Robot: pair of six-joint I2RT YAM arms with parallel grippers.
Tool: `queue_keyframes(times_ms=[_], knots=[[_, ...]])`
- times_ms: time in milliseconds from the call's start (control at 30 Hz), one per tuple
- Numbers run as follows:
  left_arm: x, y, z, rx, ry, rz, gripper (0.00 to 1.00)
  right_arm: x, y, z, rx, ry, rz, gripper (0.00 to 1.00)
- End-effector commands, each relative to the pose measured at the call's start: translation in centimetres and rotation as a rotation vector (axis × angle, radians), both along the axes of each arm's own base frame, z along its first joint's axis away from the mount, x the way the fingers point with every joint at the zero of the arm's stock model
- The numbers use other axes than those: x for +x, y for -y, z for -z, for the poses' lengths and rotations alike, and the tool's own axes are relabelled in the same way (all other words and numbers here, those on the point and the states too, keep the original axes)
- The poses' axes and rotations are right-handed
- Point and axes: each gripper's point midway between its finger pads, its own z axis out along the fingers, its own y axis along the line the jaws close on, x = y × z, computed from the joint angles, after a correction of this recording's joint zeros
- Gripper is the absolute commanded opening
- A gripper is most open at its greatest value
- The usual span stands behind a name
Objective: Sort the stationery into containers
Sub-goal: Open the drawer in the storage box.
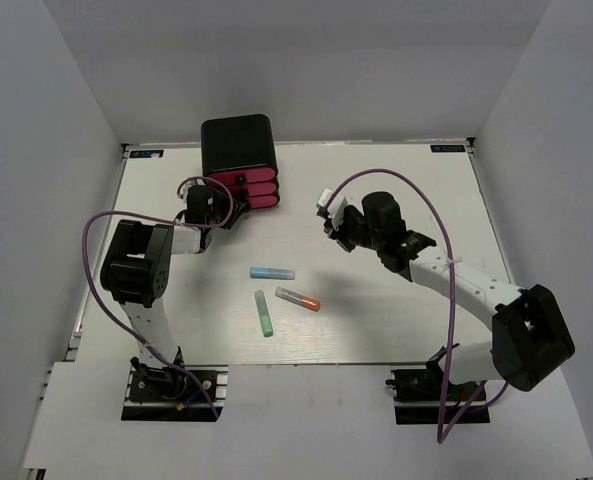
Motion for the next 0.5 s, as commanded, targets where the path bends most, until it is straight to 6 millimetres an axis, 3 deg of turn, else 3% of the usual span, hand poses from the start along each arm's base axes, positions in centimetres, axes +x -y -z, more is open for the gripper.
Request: queue_keyframes(times_ms=[0,367,467], knots=[[1.18,0.02,-0.26,0.017,0.0,-0.005,0.53,0.33,-0.2,-1.35,0.032,0.045,-0.001,0.0],[1.35,0.05,0.73,0.02,-0.018,-0.005,0.52,0.57,-0.38,-1.29,0.033,0.043,-0.004,0.0],[1.88,-0.05,0.2,0.023,-0.008,-0.014,0.47,0.58,-0.43,-1.3,0.034,0.042,-0.004,0.0]])
